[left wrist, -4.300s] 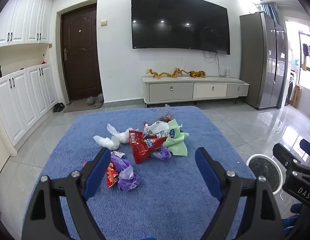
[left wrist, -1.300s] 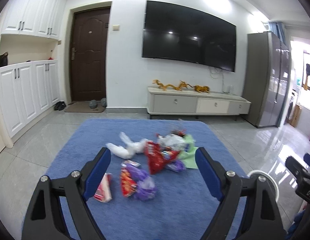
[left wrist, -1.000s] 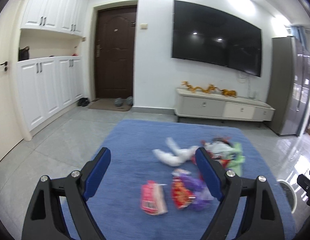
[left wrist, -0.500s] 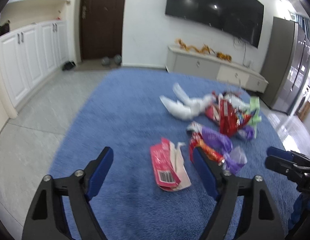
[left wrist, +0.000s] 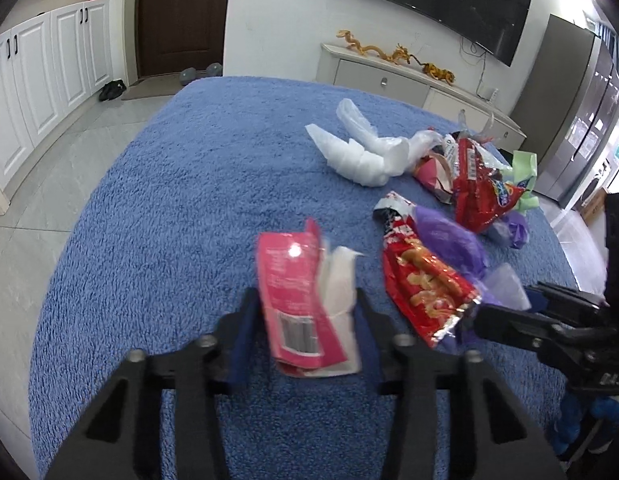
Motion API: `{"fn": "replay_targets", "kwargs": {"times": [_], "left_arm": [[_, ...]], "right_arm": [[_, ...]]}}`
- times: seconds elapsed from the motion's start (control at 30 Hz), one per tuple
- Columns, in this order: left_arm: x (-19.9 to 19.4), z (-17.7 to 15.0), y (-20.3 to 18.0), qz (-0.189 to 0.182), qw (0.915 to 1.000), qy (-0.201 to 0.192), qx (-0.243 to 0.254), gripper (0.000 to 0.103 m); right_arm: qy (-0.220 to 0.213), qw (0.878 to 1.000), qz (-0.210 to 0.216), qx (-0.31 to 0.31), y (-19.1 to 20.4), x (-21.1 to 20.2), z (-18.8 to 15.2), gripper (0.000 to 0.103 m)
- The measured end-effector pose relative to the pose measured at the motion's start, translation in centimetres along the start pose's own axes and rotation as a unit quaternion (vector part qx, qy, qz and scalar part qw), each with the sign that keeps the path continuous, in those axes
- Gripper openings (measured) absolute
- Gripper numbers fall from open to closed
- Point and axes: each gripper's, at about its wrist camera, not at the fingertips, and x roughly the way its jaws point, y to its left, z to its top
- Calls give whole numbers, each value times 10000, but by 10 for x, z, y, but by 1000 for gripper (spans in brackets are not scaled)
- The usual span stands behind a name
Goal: Collect trash
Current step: 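Grasp the pink wrapper with the left tool while the right tool grasps the purple bag, then carry both wrappers over the trash bin and open both tools to drop them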
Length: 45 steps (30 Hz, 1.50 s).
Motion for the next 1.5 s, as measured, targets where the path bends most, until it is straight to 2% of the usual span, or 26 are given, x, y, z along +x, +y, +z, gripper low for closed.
{"fn": "replay_targets", "kwargs": {"times": [0.1,0.27,0.47,0.67,0.83,0.93,1.07,1.17,1.2,1.33,1.5], "left_arm": [[-6,-1,-2,-3,10000,-52,43,31],[-23,-2,-3,4,9998,-196,21,30],[-54,1,-14,-74,9989,-448,110,29],[-83,9,-56,-398,9954,-696,523,29],[-90,22,-126,-864,9877,-735,1077,29],[-85,31,-181,-1240,9791,-656,1474,29],[-68,36,-261,-1690,9637,-470,2012,29],[-48,37,-322,-1914,9524,-268,2359,29],[-39,37,-348,-2027,9466,-181,2499,29],[-9,30,-424,-2295,9322,130,2796,29],[26,14,-497,-2408,9186,411,3108,32]], "right_arm": [[-66,9999,70,69,-3,-8,-2,41],[-293,9994,91,143,-6,-38,-16,38],[-785,9961,95,384,-15,-88,-32,37],[-1433,9879,-190,567,-25,-154,-50,37],[-2015,9719,-768,940,-53,-223,-70,37],[-2273,9564,-1338,1256,-82,-274,-88,37],[-2245,9346,-2110,1781,-141,-331,-120,38],[-2073,9209,-2483,2176,-187,-352,-144,38],[-2023,9178,-2536,2290,-200,-356,-152,38],[-1839,9060,-2657,2735,-256,-362,-185,38],[-1681,8996,-2593,3086,-306,-355,-210,39]]}}
